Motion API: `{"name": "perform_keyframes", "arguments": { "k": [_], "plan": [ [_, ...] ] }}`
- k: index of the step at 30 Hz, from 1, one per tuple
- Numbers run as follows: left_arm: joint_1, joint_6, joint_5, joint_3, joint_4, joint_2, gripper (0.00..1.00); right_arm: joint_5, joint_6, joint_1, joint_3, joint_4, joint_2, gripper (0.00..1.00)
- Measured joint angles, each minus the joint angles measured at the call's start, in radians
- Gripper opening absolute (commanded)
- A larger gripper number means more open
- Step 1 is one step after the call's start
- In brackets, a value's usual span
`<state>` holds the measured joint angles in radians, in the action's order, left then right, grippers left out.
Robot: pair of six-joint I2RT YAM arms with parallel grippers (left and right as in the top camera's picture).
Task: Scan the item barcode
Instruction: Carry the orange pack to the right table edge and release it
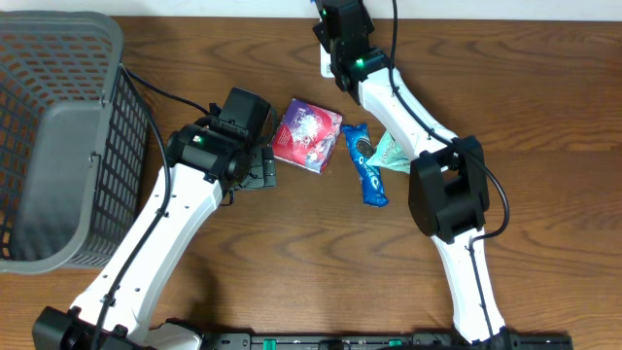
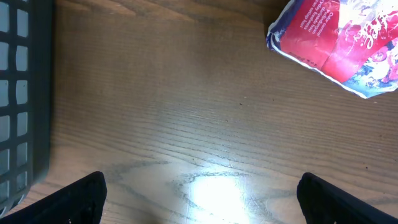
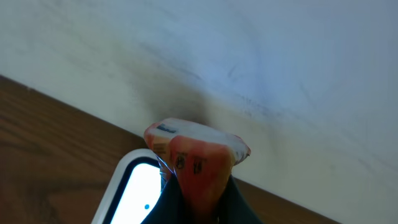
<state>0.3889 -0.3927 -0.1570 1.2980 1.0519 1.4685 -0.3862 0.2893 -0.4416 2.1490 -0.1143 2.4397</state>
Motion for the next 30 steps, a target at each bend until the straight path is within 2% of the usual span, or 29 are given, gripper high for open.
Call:
{"name": "perform_keyframes", "arguments": {
  "k": [6, 12, 16, 20, 25, 26, 28, 30],
  "plan": [
    [0.000, 0.000, 0.000, 0.000, 0.000, 0.000, 0.98, 0.003, -0.048, 0.019, 0.024, -0.132, 0.001, 0.01],
    [0.000, 0.000, 0.000, 0.000, 0.000, 0.000, 0.98, -0.043, -0.166, 0.115, 0.105, -0.399, 0.004, 0.01],
    [0.000, 0.000, 0.000, 0.000, 0.000, 0.000, 0.98, -0.058, -0.231, 0.258, 0.158, -0.572, 0.004, 0.01],
    [0.000, 0.000, 0.000, 0.000, 0.000, 0.000, 0.98, -0.077, -0.261, 0.471, 0.169, -0.737, 0.004, 0.01],
    [0.000, 0.000, 0.000, 0.000, 0.000, 0.000, 0.98, -0.075, -0.272, 0.667, 0.162, -0.818, 0.005, 0.01],
    [0.000, 0.000, 0.000, 0.000, 0.000, 0.000, 0.98, -0.065, -0.272, 0.701, 0.158, -0.826, 0.005, 0.04],
    [0.000, 0.000, 0.000, 0.000, 0.000, 0.000, 0.98, -0.045, -0.271, 0.758, 0.145, -0.835, 0.005, 0.19],
    [0.000, 0.000, 0.000, 0.000, 0.000, 0.000, 0.98, -0.021, -0.272, 0.813, 0.124, -0.835, 0.005, 0.72]
  ]
}}
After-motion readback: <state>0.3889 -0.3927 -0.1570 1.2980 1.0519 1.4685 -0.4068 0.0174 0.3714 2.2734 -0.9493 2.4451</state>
